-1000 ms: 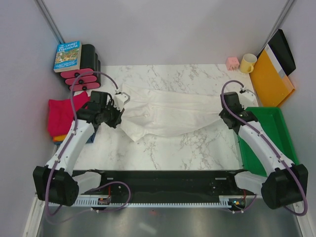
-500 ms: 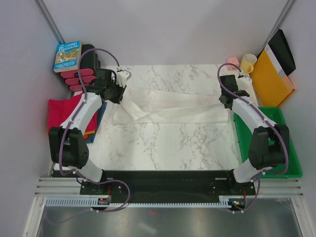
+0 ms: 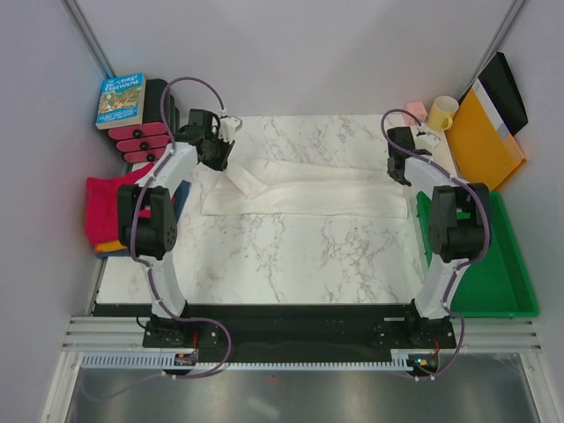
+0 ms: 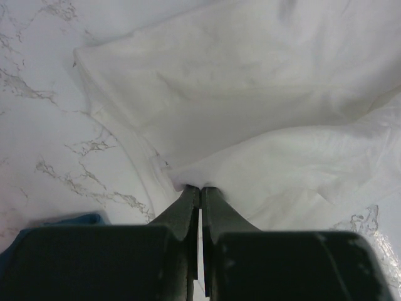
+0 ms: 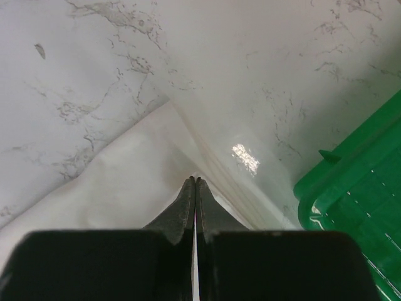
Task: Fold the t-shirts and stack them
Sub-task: Fold the other side of the tshirt into a rectangle
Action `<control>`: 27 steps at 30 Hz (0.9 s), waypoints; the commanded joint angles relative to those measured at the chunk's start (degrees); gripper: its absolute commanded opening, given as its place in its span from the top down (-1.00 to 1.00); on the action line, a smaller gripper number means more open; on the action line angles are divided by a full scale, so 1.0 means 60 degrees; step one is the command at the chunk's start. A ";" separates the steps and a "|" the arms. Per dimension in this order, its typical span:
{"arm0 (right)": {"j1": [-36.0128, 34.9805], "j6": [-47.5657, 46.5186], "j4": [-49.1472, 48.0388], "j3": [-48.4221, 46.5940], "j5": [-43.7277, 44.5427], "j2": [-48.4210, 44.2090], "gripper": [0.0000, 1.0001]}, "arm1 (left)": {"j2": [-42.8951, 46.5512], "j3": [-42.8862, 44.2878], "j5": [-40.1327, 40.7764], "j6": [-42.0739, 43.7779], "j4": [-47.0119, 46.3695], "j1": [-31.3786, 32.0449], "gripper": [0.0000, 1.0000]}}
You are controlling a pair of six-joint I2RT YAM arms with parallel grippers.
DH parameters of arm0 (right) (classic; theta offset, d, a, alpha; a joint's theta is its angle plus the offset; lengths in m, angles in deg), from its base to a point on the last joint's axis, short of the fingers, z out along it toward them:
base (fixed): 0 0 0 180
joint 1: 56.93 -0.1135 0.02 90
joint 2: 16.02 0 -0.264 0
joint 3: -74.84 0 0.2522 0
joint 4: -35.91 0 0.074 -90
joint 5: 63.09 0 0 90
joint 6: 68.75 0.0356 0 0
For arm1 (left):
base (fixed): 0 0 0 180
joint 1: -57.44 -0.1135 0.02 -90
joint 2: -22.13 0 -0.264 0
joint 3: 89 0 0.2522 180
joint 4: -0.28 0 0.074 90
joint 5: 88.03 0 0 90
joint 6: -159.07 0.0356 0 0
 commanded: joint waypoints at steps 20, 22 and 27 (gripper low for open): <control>-0.0565 -0.1073 -0.1368 -0.0395 -0.0614 -0.0661 -0.22 | 0.0403 0.1318 -0.0014 -0.1616 -0.0478 -0.0431 -0.99; -0.0944 -0.1014 -0.1339 -0.0218 -0.0876 -0.0839 -0.22 | 0.0973 0.0789 -0.0365 -0.1587 -0.0493 -0.0431 -0.99; -0.1649 -0.0503 -0.1339 0.0412 -0.1449 -0.0709 0.76 | 0.1635 -0.1013 -0.1642 -0.1558 -0.0478 -0.0299 -0.07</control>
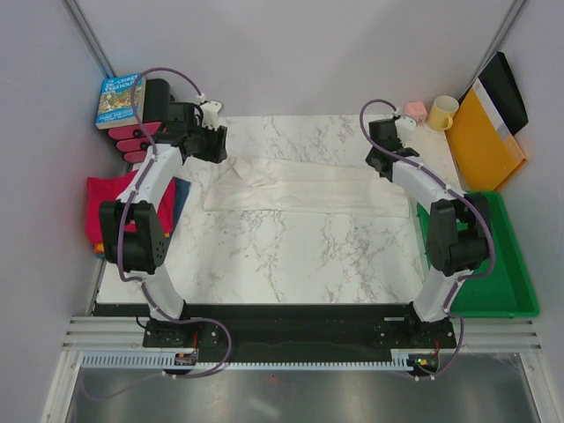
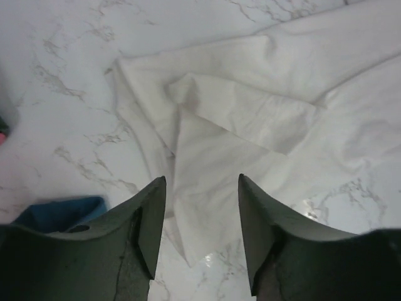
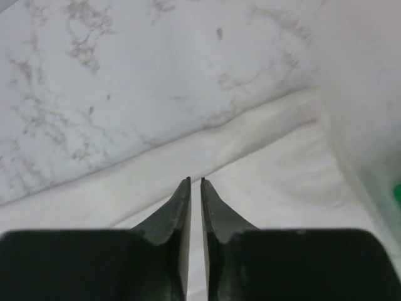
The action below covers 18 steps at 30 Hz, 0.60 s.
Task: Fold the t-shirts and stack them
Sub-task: Fold the other side of the tshirt into a rectangle
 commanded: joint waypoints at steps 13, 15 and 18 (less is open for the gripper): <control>-0.0960 0.1024 0.0258 -0.0243 -0.0887 0.2059 1.00 | -0.1595 -0.0520 -0.0295 0.0412 0.0613 0.0512 0.84; -0.1121 0.1068 0.0404 -0.0214 -0.0960 0.2119 1.00 | -0.1757 -0.0429 -0.0132 0.0543 0.0935 0.0512 0.85; -0.1341 0.1186 0.0434 0.0049 -0.1076 0.2090 1.00 | -0.1655 -0.0897 -0.0088 0.0923 0.1010 0.0512 0.85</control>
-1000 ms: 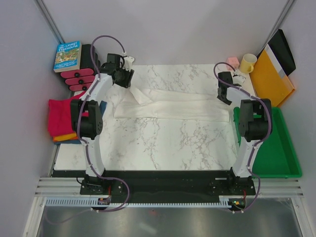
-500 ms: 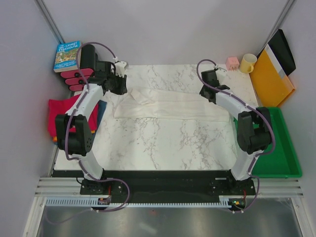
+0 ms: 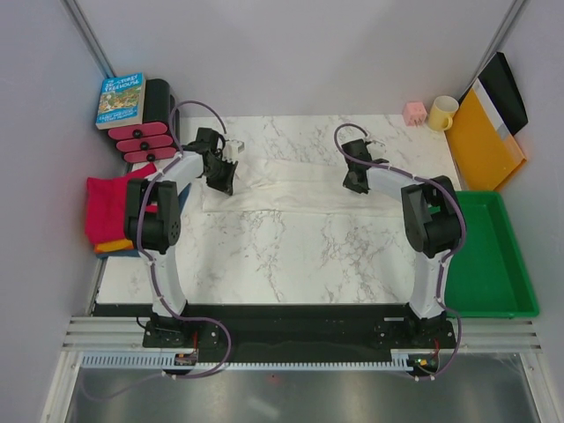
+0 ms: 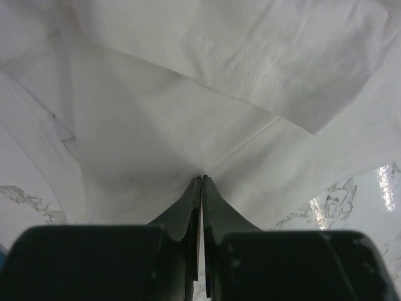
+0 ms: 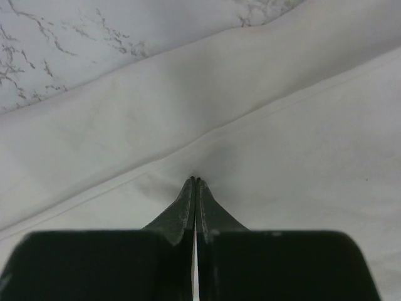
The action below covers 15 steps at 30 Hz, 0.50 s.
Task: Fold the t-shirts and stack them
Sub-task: Fold the other side of the tshirt into a rectangle
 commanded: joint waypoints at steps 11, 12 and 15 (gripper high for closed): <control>-0.1304 0.0703 0.0673 0.1234 -0.0683 -0.0418 1.00 | 0.1277 -0.1655 0.0855 0.2063 0.1501 -0.0426 0.96; -0.1379 0.0935 0.0673 0.1483 -0.0639 -0.0753 1.00 | 0.1497 -0.1875 0.0797 0.2181 0.1544 -0.0456 0.96; -0.1672 0.1405 0.0673 0.2522 -0.0609 -0.1383 1.00 | 0.2332 -0.2870 0.0768 0.2460 0.1647 -0.0544 0.96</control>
